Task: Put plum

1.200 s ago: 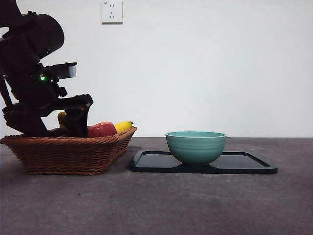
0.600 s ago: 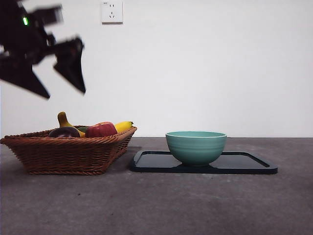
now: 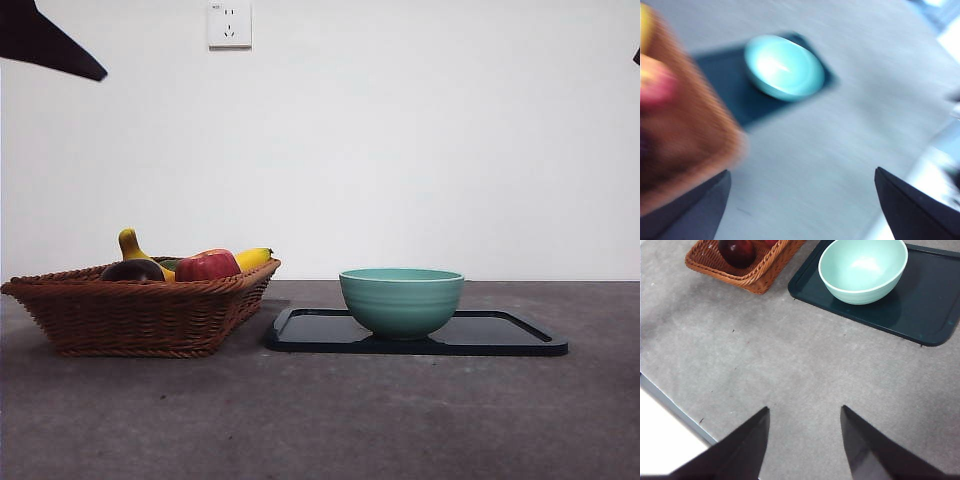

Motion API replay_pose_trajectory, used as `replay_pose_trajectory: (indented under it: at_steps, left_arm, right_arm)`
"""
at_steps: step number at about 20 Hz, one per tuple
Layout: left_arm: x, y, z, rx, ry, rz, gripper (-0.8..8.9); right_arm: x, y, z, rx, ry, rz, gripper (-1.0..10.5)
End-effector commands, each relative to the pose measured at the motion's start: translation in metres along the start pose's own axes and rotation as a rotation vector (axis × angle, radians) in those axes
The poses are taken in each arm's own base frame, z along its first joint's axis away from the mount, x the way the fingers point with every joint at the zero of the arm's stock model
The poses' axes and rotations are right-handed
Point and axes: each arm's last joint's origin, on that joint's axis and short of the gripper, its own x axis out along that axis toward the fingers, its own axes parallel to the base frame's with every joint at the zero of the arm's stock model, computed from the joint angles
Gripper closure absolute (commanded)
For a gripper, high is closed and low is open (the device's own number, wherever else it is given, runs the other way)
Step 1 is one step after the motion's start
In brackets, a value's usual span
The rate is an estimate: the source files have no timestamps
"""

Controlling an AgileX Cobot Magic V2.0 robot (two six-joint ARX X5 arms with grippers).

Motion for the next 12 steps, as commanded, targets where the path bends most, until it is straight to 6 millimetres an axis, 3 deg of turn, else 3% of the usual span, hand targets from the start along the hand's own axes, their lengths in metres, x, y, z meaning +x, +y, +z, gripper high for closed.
replay_pose_trajectory:
  at_steps: [1,12]
  left_arm:
    - [-0.005,-0.0061,-0.0024,0.024,0.032,-0.038,3.5]
    - [-0.0048,-0.0067,-0.0071,0.034,0.074,-0.043,3.55]
  right_arm:
    - [-0.0001,0.0008,0.002,-0.004,-0.012,0.002,7.2]
    - [-0.0001,0.0008,0.002,0.001,-0.012,0.002,7.2]
